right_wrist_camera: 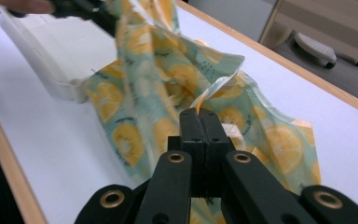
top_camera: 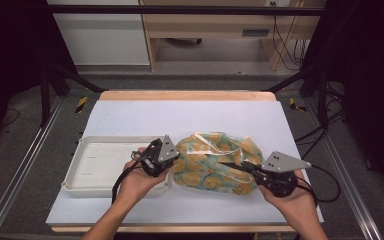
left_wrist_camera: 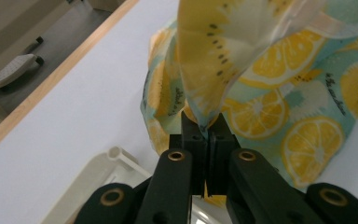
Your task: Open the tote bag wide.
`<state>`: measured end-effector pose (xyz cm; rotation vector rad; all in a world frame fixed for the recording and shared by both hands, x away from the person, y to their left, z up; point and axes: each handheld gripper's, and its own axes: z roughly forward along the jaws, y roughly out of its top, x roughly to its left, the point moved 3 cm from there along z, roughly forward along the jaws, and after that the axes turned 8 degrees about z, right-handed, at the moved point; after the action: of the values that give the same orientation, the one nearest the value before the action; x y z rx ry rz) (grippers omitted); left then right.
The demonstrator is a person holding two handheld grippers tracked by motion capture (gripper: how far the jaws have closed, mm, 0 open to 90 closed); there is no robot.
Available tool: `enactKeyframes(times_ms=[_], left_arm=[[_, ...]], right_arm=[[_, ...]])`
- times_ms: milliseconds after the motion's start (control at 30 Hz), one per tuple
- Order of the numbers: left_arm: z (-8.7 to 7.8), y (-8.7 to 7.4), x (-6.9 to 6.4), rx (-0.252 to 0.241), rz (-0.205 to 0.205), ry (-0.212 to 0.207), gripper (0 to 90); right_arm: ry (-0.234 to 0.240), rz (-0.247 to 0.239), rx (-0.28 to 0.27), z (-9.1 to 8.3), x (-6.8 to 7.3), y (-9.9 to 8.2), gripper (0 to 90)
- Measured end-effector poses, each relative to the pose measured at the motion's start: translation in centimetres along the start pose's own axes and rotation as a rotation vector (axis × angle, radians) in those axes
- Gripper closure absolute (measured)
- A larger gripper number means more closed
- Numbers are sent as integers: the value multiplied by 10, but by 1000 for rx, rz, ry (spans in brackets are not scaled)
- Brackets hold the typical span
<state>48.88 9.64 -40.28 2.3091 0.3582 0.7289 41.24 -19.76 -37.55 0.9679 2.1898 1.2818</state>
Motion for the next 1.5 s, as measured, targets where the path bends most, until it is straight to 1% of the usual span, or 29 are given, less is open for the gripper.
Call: enactKeyframes(times_ms=[67,133,233,300,367,433,467,600,633,667,700,800,833,867,900,933,967,1000,1033,1067,1100,1200,1267,1333,1400,1433,1500], left_arm=[[2,2,3,5,0,5,889],[5,4,5,10,5,10,889],[5,6,10,-1,-16,23,889],[4,8,14,-13,-31,36,889],[2,9,17,-23,-34,45,889],[1,10,19,-31,-42,50,889],[1,10,20,-34,-45,50,889],[-6,11,21,-57,-49,67,889],[-8,11,22,-60,-47,71,889],[-9,11,22,-67,-55,71,889],[-12,11,22,-74,-58,74,889],[-19,9,20,-92,-64,70,889],[-20,8,18,-97,-68,68,889],[-21,7,17,-99,-65,63,889],[-23,6,15,-106,-66,60,889],[-25,5,13,-111,-62,55,889],[-27,4,10,-119,-62,51,889],[-28,3,9,-121,-58,45,889],[-29,2,6,-123,-52,42,888],[-30,1,4,-124,-50,39,888],[-31,0,3,-123,-46,35,888],[-32,-3,-1,-124,-38,33,887],[-32,-6,0,-119,-39,34,887],[-32,-8,0,-121,-49,27,887],[-33,-9,-2,-131,-57,9,887],[-34,-9,-3,-141,-65,3,887],[-37,-9,-8,-146,-59,-7,887]], right_arm=[[6,-5,-14,-6,5,-6,900],[22,-20,-21,-10,13,-14,900],[43,-38,-18,-12,22,-25,900],[67,-43,-11,-12,29,-33,900],[87,-55,7,-10,36,-43,900],[96,-67,43,-5,40,-54,900],[94,-67,73,0,41,-62,900],[76,-62,146,14,39,-80,900],[66,-64,181,21,37,-87,900],[66,-64,181,21,37,-87,900],[63,-62,193,23,37,-89,900],[40,-51,212,28,32,-95,900],[33,-43,210,29,29,-96,900],[40,-30,203,30,29,-96,900],[40,-30,203,30,29,-96,900],[48,-19,192,29,30,-94,900],[52,-15,174,28,31,-93,878],[51,-11,155,26,32,-91,833],[43,-18,126,22,33,-88,753],[43,-18,126,22,33,-88,753],[42,-14,112,20,34,-88,705],[44,-4,78,14,36,-84,605],[54,4,53,9,38,-81,563],[60,8,36,3,40,-76,513],[48,3,25,1,40,-70,467],[43,-2,25,1,39,-68,461],[28,-16,27,4,36,-62,424]])
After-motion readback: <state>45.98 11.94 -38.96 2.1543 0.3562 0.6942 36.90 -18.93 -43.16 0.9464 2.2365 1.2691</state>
